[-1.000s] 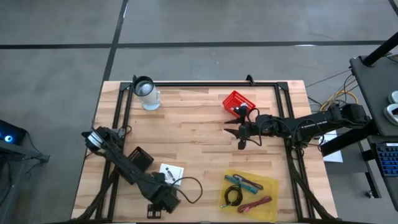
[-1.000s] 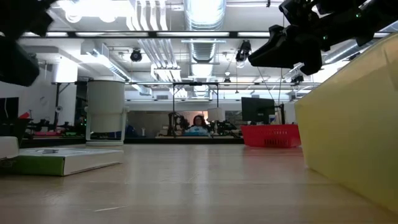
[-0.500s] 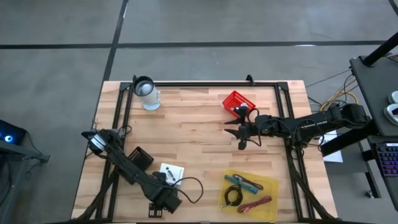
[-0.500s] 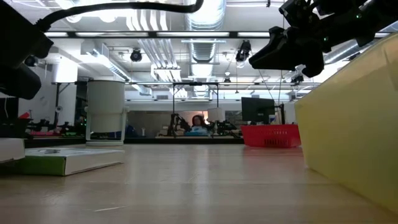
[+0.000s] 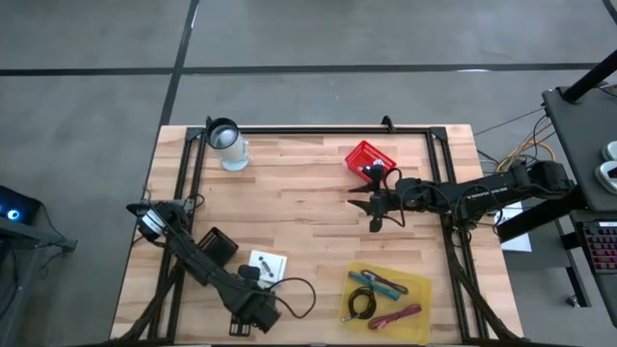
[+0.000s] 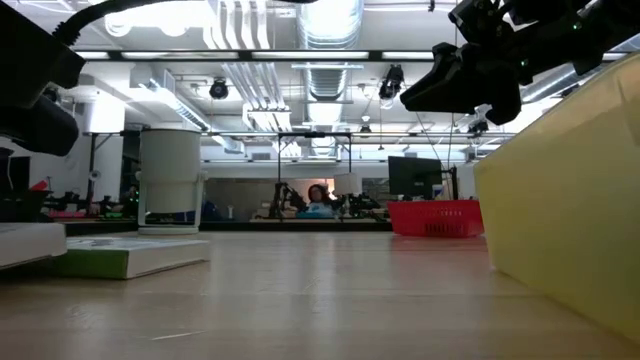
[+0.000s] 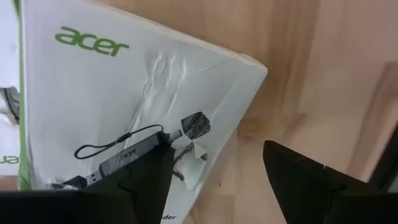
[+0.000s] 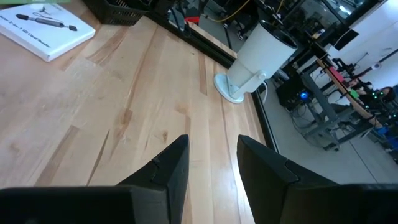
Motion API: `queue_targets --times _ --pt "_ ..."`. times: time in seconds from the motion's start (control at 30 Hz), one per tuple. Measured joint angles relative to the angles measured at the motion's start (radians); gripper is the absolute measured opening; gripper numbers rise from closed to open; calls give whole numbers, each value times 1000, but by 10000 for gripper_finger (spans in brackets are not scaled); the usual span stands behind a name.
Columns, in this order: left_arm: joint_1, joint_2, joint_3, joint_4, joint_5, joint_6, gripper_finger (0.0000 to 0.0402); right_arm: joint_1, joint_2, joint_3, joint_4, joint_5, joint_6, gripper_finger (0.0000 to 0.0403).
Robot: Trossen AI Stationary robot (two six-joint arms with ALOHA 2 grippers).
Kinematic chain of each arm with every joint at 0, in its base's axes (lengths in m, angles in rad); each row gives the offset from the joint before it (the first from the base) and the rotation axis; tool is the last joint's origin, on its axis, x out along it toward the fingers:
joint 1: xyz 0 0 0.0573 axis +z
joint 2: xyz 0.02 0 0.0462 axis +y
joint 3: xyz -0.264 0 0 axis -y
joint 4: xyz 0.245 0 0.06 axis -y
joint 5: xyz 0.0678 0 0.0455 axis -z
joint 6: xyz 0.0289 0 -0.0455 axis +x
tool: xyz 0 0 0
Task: Pick and place items into bin
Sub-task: Put the bottom white card reader box into the black bin
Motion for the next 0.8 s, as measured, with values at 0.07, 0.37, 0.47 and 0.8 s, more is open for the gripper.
queue_targets --times 0.07,0.37,0.47,0.8 --pt "-3 0 0 1 -20 -7 234 0 0 0 1 0 0 123" --pt "-3 1 -2 7 -41 -9 234 0 0 0 1 0 0 123" --pt "-3 1 -3 16 -46 -10 228 0 0 0 1 0 -1 123" --pt "-3 1 -3 25 -91 -15 171 0 0 0 1 0 -1 123"
